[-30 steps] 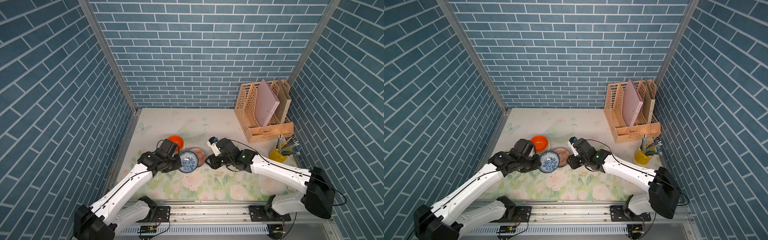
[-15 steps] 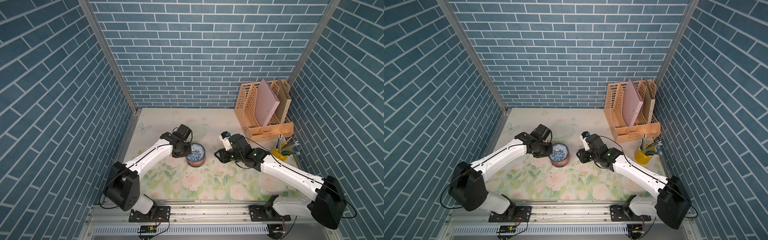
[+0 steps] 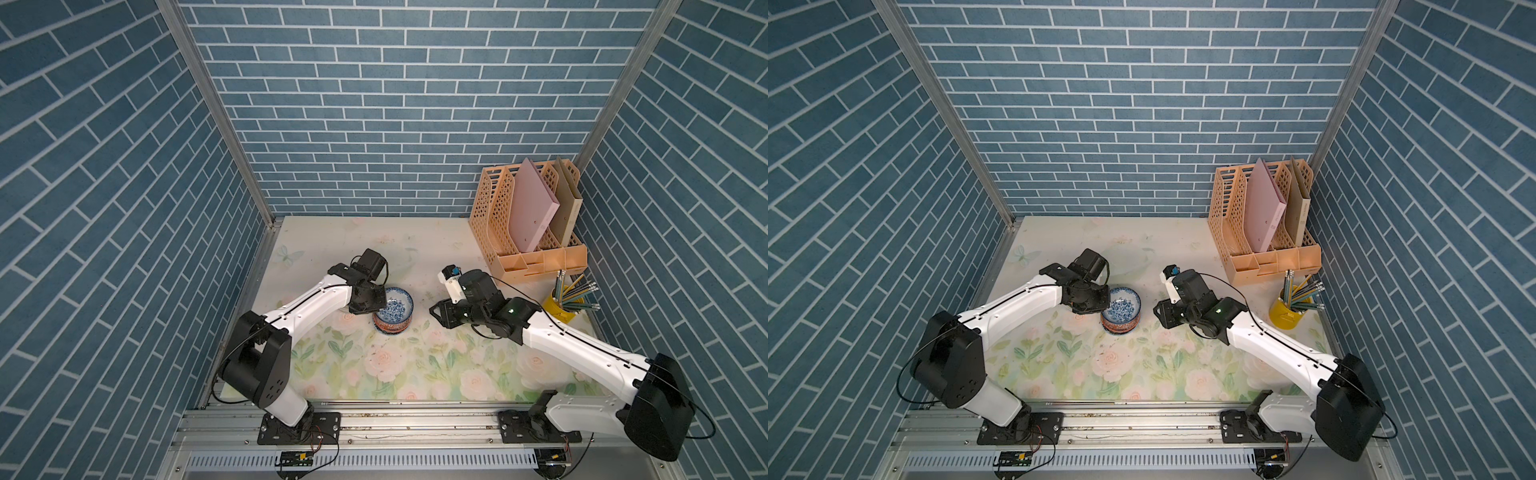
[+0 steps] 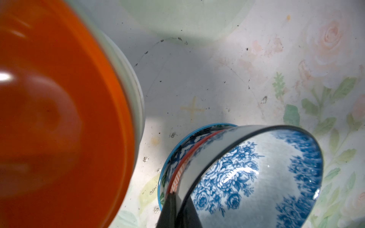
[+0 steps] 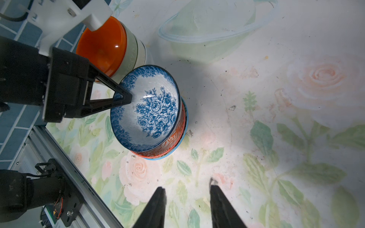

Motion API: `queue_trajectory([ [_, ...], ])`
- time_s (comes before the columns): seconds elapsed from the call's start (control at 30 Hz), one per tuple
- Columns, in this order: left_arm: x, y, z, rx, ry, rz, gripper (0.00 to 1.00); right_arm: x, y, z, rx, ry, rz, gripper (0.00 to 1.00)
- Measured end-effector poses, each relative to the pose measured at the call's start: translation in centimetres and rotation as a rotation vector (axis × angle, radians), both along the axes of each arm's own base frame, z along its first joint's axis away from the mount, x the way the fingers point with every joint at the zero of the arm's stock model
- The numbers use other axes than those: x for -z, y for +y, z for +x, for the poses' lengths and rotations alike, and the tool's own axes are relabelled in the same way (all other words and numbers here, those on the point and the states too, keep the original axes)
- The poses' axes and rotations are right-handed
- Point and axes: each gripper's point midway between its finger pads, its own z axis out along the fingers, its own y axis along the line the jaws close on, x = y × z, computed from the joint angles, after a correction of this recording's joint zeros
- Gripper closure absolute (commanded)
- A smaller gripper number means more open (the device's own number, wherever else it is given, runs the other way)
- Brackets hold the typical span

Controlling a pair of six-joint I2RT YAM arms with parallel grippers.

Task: Stack the bowls
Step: Place the bowl on the bowl.

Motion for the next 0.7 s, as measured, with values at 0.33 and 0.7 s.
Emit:
queue_trajectory([
  [0.33,0.2,0.0,-0.1,0.004,-0.007,-0.013,0.72,0.0,0.0,0.0,-0.002,0.001,0.001,0.59],
  [0.7,-1.8,0.2,-0.7,0.004,-0.054,-0.050,0.64,0.0,0.0,0.0,-0.001,-0.001,-0.001,0.59],
])
